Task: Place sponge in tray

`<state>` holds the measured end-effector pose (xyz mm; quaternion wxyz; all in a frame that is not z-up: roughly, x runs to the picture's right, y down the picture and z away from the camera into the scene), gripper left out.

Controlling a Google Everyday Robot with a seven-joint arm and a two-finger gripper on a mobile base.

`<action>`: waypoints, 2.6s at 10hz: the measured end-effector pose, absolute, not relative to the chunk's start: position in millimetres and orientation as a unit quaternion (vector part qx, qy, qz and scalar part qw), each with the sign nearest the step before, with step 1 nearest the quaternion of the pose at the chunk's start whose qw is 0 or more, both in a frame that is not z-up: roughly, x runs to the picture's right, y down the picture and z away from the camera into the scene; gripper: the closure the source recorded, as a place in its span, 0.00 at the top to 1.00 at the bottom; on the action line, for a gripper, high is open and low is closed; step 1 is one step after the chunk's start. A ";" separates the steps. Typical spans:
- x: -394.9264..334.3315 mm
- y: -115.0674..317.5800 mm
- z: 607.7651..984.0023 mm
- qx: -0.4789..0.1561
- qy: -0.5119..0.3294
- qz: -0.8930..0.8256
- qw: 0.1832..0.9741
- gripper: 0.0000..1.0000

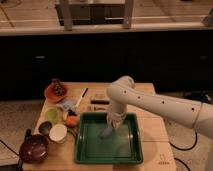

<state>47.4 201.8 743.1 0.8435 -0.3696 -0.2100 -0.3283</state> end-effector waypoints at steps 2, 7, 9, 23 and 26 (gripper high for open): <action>47.5 203.8 743.7 -0.368 -0.213 -0.333 0.841 0.01; 48.6 207.4 744.9 -0.364 -0.222 -0.349 0.834 0.01; 47.6 208.5 745.1 -0.364 -0.224 -0.353 0.832 0.01; 53.7 211.8 747.6 -0.364 -0.235 -0.387 0.814 0.01; 54.0 212.0 748.2 -0.363 -0.237 -0.395 0.810 0.01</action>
